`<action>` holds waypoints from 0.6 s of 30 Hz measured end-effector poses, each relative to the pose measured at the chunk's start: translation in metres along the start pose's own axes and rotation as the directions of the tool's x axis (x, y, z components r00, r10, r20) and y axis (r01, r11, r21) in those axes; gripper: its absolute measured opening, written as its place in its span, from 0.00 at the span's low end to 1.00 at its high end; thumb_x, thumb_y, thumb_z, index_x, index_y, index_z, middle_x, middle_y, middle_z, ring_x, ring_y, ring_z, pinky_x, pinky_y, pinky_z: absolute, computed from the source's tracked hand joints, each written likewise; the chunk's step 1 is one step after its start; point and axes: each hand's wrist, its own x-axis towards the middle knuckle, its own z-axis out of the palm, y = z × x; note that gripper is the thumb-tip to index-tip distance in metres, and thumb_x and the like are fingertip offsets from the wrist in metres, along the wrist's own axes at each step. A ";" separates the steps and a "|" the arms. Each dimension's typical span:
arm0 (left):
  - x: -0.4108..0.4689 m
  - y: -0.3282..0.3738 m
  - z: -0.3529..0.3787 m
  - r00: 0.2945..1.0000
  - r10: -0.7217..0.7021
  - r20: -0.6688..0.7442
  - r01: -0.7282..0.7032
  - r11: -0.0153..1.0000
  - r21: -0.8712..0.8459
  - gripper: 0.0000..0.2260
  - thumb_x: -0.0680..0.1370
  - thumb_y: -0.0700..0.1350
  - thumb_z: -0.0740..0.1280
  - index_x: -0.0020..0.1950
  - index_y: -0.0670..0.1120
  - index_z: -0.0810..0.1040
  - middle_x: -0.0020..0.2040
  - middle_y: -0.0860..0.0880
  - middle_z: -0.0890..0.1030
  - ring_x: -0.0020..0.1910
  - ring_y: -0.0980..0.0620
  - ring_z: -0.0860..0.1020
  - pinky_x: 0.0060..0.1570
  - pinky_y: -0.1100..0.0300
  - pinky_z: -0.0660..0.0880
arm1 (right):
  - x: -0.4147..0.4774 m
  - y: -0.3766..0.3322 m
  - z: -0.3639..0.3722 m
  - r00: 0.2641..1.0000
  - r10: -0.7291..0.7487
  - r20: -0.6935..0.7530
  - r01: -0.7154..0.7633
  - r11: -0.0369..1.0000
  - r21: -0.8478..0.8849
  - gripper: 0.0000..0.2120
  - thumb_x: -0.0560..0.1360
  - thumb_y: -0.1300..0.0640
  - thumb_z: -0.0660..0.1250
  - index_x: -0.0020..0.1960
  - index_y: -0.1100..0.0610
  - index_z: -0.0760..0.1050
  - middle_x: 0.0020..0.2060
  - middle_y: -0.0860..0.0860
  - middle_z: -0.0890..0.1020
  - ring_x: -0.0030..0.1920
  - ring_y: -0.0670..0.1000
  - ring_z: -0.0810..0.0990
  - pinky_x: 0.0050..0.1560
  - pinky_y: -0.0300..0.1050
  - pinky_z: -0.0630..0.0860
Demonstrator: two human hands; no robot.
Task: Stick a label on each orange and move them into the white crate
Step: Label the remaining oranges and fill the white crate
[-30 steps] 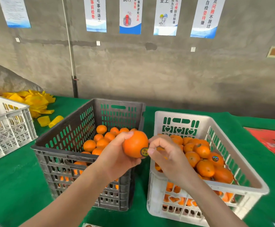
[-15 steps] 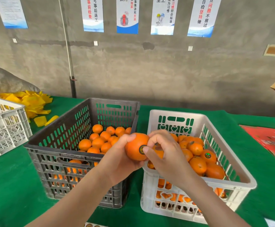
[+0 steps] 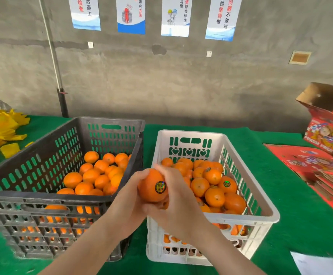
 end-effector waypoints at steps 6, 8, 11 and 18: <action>0.068 -0.035 0.010 0.942 0.326 -0.081 -0.128 0.572 0.810 0.13 0.83 0.49 0.57 0.60 0.44 0.75 0.56 0.44 0.80 0.56 0.45 0.78 0.57 0.48 0.75 | 0.046 0.070 -0.021 0.953 0.191 -0.235 -0.197 0.980 -0.003 0.31 0.65 0.50 0.75 0.59 0.36 0.61 0.56 0.40 0.69 0.54 0.39 0.70 0.48 0.30 0.67; 0.083 -0.044 0.007 0.964 0.258 0.062 -0.071 0.026 0.997 0.12 0.81 0.45 0.59 0.64 0.45 0.72 0.59 0.47 0.77 0.58 0.47 0.76 0.58 0.54 0.73 | 0.073 0.105 -0.033 0.917 0.285 -0.279 -0.309 0.950 -0.045 0.30 0.65 0.55 0.76 0.60 0.44 0.63 0.56 0.45 0.70 0.56 0.46 0.71 0.49 0.37 0.69; 0.088 -0.049 0.008 0.997 0.080 0.020 0.010 -0.359 0.933 0.13 0.80 0.50 0.61 0.64 0.47 0.73 0.56 0.48 0.78 0.54 0.50 0.77 0.51 0.59 0.74 | 0.105 0.155 -0.041 0.861 0.442 -0.252 -0.494 0.845 -0.203 0.30 0.67 0.59 0.74 0.63 0.53 0.64 0.59 0.54 0.73 0.57 0.56 0.74 0.51 0.48 0.74; 0.087 -0.051 0.009 0.989 0.150 -0.005 0.054 -0.328 0.943 0.12 0.81 0.50 0.60 0.60 0.47 0.74 0.54 0.47 0.79 0.51 0.50 0.78 0.45 0.62 0.72 | 0.122 0.215 -0.020 0.772 0.627 -0.104 -0.575 0.620 -0.534 0.39 0.69 0.50 0.72 0.73 0.53 0.55 0.67 0.56 0.71 0.69 0.62 0.65 0.69 0.64 0.58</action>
